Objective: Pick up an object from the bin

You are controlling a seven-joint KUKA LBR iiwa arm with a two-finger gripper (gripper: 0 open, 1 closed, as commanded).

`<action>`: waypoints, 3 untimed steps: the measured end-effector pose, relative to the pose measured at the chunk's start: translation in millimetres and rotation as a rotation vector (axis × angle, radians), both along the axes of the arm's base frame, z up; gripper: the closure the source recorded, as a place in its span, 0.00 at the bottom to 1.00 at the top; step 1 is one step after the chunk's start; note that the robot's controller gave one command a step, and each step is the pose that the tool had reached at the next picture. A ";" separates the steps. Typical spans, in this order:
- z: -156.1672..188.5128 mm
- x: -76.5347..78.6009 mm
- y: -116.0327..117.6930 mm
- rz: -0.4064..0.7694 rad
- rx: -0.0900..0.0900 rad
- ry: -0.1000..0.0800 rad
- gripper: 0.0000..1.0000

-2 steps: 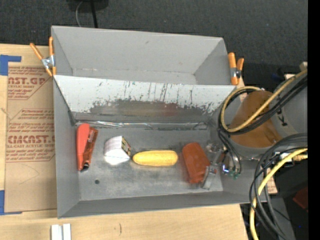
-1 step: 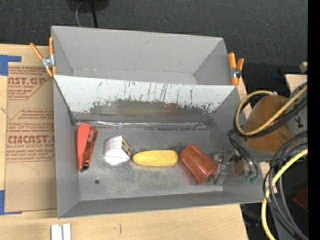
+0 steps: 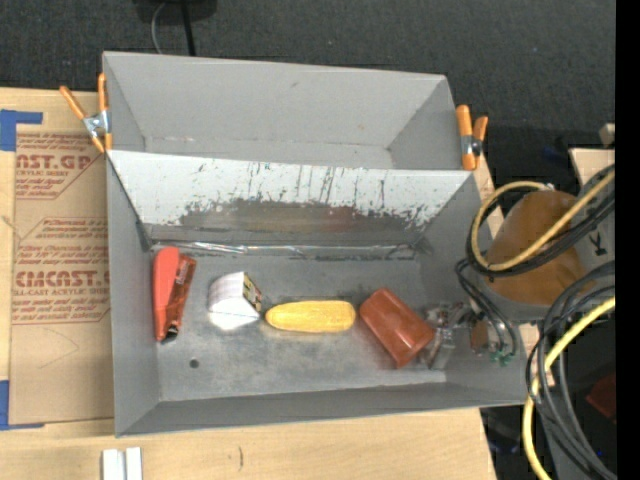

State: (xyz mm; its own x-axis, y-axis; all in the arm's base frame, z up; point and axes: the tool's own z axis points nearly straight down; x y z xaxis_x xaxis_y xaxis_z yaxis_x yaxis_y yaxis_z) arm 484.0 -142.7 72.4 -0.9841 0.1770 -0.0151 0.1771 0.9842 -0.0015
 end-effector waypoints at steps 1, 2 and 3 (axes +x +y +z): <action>2.3 -0.5 0.2 0.000 0.000 0.001 1.00; 11.5 -2.6 1.1 0.000 0.003 0.009 1.00; 29.4 -2.8 1.5 0.000 0.004 0.009 1.00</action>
Offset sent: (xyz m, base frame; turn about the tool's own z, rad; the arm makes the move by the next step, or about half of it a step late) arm 0.0000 0.0000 0.0588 0.0000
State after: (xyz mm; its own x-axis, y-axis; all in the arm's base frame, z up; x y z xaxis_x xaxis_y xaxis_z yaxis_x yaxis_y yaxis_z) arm 481.3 -141.2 101.8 -0.9843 0.1766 -0.0058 0.1766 0.9843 0.0004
